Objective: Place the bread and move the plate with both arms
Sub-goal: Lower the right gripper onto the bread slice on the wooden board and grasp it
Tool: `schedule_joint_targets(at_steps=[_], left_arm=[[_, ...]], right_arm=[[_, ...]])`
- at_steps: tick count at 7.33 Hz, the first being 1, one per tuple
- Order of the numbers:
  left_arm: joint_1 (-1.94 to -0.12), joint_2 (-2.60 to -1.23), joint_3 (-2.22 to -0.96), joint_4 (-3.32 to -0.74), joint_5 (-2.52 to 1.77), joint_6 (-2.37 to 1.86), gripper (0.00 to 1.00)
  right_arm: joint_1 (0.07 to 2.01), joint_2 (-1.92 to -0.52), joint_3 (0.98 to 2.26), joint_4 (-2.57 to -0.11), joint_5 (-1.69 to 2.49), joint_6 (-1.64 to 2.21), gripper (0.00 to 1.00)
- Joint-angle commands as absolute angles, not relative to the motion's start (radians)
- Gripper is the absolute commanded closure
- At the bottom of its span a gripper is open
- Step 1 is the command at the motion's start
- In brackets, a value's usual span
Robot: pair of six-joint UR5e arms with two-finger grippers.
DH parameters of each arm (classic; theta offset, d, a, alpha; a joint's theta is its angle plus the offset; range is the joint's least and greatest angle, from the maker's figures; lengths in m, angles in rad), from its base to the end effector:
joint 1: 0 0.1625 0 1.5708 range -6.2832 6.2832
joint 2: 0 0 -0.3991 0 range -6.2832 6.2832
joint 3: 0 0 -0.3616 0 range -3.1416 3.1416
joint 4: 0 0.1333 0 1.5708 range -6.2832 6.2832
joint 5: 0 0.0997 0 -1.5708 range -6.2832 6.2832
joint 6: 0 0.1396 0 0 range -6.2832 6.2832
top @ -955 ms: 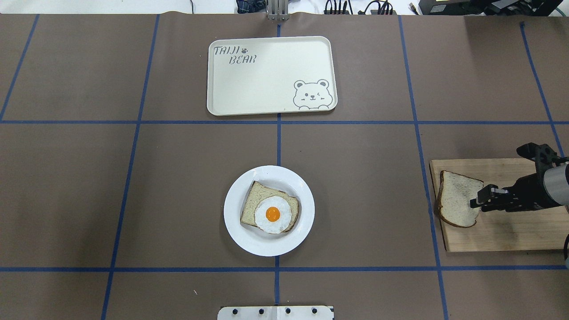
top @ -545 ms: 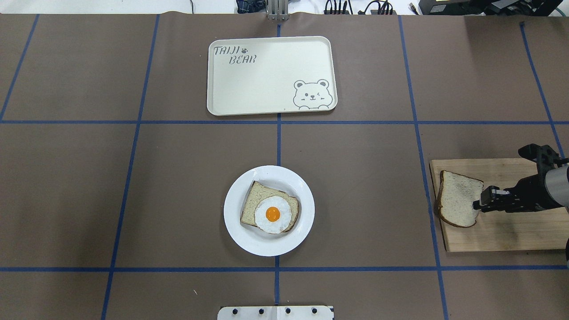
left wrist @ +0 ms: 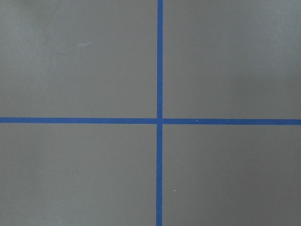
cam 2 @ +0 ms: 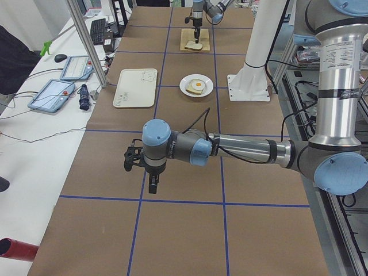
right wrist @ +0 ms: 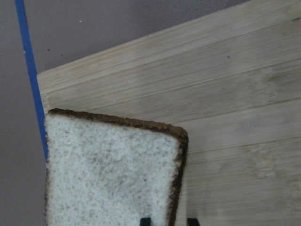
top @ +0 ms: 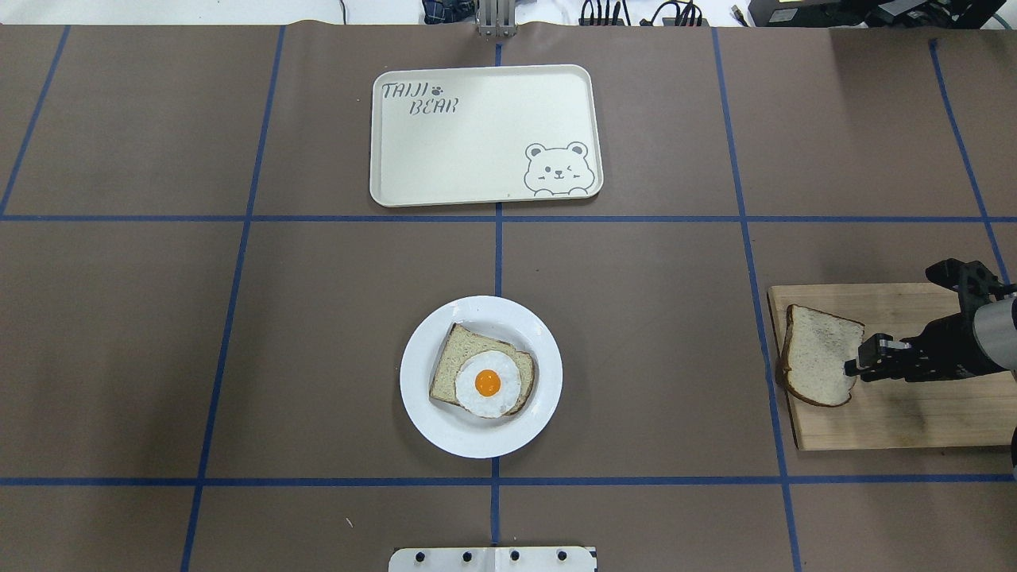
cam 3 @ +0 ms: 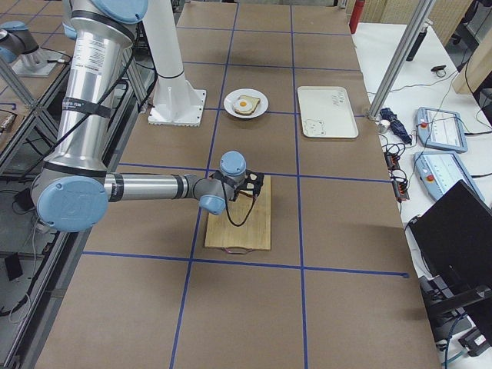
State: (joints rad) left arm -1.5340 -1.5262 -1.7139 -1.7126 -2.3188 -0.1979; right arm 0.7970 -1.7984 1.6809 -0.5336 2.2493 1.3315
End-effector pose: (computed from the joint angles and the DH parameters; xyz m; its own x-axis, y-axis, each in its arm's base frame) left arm -0.0213 -0.4643 0.6013 0.7194 -0.0058 -0.6945 0.1078 0.9888 0.1035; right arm -0.2580 -0.3294 0.5803 0.4608 0.2075 0.8629 -0.1016 0.9782 -0.1810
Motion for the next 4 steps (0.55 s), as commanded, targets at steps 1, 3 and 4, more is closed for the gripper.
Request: schedule_joint_targets(at_steps=[1,3,4], left_arm=[[-1.535,-1.526,-1.715,-1.710,-2.319,-0.198,0.01],[-1.534,-1.528,-1.718,-1.707,-2.319,-0.198,0.01],[-1.534,-1.528,-1.720,-1.706,-2.319,-0.198,0.01]], right_arm=[[0.796,-1.795,1.677,-0.534,2.252,1.331,0.63],[0.798,-1.795,1.677,-0.532,2.253,1.331,0.94],[0.798,-1.795,1.681,-0.531,2.252,1.331,1.00]])
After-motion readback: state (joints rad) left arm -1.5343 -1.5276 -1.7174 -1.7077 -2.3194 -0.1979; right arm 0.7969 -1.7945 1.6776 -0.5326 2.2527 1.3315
